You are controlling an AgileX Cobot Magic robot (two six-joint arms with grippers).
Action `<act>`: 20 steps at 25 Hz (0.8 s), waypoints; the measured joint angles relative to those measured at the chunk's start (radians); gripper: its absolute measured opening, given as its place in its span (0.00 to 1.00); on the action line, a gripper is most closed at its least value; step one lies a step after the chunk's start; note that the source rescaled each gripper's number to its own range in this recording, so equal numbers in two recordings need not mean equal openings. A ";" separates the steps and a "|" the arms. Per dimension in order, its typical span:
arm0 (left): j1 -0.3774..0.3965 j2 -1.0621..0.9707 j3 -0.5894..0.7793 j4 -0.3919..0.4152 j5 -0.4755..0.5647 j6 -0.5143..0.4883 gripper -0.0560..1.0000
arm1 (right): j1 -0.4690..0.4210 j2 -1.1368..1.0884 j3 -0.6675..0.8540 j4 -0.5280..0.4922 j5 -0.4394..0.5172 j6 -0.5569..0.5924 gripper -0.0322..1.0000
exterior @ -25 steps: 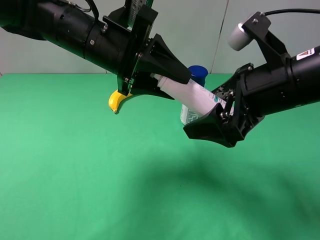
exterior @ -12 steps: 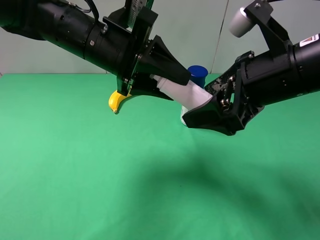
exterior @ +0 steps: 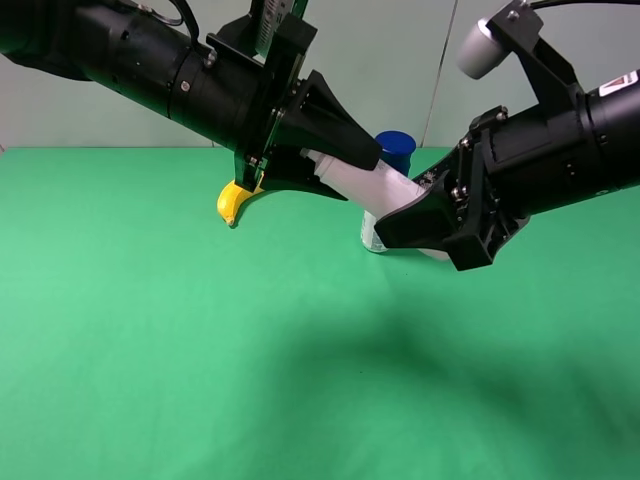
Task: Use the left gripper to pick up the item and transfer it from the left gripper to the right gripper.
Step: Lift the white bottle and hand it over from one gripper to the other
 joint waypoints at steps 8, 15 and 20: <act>0.000 0.000 0.000 0.000 0.000 0.000 0.05 | 0.000 0.000 0.000 0.000 0.002 0.000 0.24; 0.000 0.000 0.000 -0.006 -0.005 -0.012 0.24 | 0.000 0.001 0.000 -0.009 0.010 0.008 0.24; 0.000 0.000 0.000 -0.018 -0.022 -0.039 0.93 | 0.000 0.001 0.000 -0.011 0.014 0.010 0.24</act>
